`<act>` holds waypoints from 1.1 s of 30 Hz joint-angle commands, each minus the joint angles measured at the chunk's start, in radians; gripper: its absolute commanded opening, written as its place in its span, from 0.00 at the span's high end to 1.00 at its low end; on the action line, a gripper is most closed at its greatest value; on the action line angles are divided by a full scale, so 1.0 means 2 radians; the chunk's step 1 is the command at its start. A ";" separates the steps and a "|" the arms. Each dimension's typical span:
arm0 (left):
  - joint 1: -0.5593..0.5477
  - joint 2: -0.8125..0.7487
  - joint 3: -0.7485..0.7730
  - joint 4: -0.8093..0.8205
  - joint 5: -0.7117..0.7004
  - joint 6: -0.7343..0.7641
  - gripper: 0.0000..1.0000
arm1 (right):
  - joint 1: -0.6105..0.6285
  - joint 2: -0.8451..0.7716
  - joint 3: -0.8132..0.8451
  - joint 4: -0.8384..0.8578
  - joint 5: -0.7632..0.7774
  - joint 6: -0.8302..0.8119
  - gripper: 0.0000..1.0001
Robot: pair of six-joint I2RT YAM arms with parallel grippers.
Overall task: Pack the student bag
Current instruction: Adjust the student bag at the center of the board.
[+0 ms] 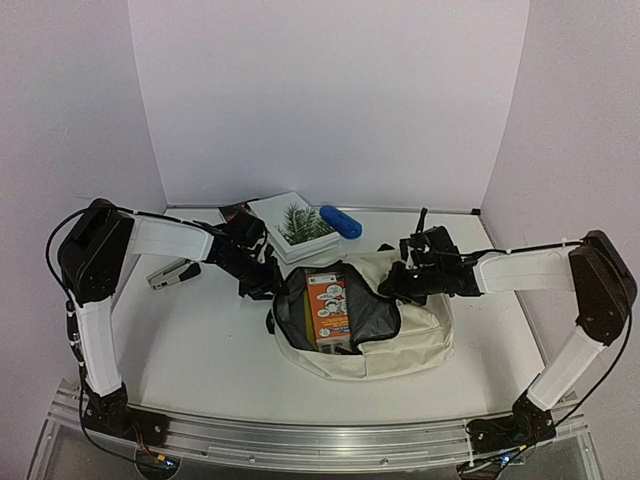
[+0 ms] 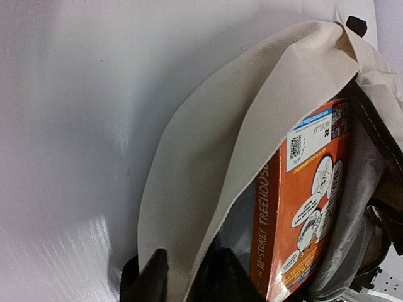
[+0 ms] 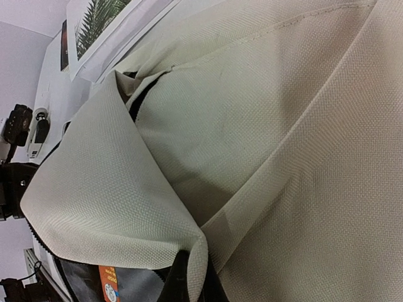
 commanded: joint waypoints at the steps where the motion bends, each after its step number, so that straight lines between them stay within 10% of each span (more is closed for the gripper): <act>1: -0.002 -0.004 0.009 0.026 0.019 -0.008 0.92 | -0.011 0.002 -0.005 0.015 0.026 0.011 1.00; 12: 0.001 -0.153 -0.039 0.010 -0.151 0.006 1.00 | -0.028 -0.070 -0.008 0.004 0.058 0.014 1.00; 28: 0.007 -0.149 -0.075 0.001 -0.132 -0.019 1.00 | -0.067 0.009 -0.023 0.015 0.059 0.014 1.00; 33: 0.009 -0.120 -0.059 0.002 -0.115 -0.013 0.99 | -0.067 0.004 0.005 0.011 0.072 -0.008 0.71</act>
